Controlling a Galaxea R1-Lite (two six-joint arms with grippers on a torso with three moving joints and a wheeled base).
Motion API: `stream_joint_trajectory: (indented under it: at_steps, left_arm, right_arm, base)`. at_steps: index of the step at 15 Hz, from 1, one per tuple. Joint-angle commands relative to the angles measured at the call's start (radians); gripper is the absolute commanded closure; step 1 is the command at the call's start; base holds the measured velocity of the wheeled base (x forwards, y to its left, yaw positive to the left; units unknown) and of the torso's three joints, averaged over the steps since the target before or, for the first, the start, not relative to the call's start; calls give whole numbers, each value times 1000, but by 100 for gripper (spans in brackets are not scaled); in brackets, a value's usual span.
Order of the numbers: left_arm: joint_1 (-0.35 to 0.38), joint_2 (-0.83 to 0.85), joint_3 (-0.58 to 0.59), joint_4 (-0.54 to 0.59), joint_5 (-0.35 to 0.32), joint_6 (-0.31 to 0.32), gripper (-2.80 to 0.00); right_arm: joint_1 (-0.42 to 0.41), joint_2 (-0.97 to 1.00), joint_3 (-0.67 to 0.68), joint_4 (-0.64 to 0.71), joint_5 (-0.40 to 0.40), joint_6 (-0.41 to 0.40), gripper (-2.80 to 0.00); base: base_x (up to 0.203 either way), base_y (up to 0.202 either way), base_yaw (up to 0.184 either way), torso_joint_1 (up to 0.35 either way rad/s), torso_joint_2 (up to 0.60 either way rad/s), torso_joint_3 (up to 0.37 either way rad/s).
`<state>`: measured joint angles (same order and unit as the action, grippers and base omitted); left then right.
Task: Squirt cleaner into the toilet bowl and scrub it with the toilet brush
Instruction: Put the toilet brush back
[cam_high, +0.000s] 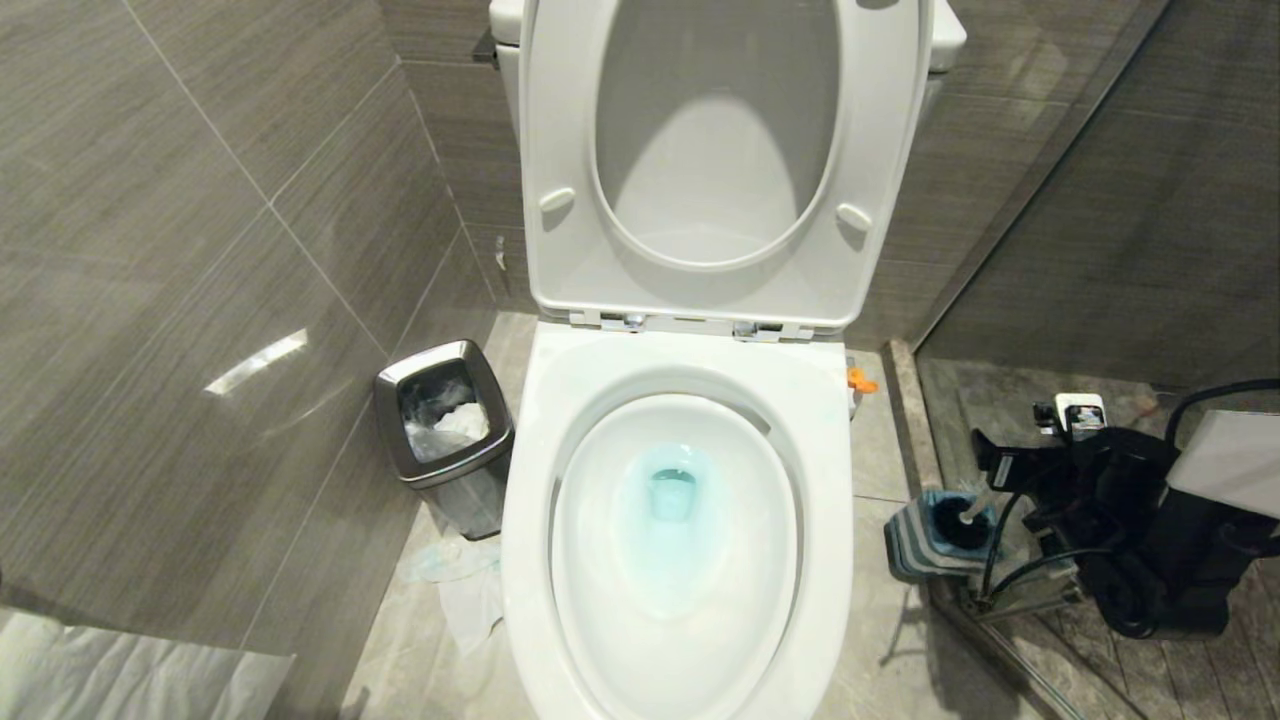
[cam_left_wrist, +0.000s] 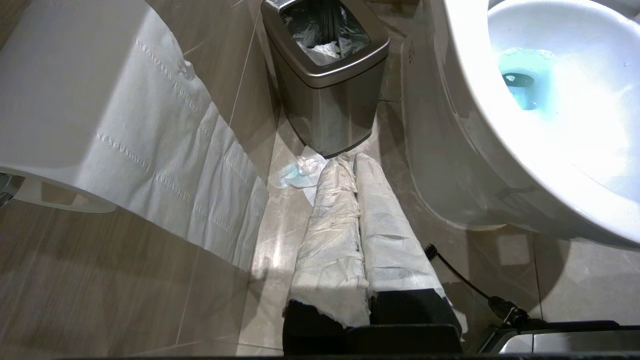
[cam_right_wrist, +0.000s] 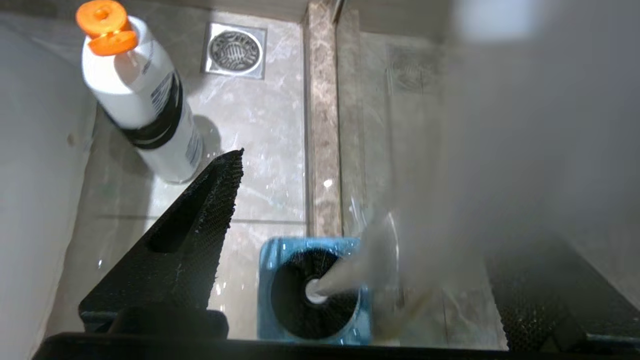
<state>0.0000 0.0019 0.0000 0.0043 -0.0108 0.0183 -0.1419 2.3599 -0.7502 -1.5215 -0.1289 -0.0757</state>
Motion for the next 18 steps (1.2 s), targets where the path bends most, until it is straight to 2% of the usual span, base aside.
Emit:
stream_joint_trajectory:
  at_steps: [1, 11, 18]
  left_arm:
    - [0, 0, 2, 0, 0, 0, 0]
    - [0, 0, 2, 0, 0, 0, 0]
    - [0, 0, 2, 0, 0, 0, 0]
  right_arm:
    - [2, -66, 70, -9, 0, -1, -280]
    - [7, -353, 365, -9, 1, -1, -280]
    - [8, -563, 495, -9, 34, -7, -280]
  base:
    - [0, 0, 0, 0, 0, 0]
    - [0, 0, 0, 0, 0, 0]
    - [0, 0, 0, 0, 0, 0]
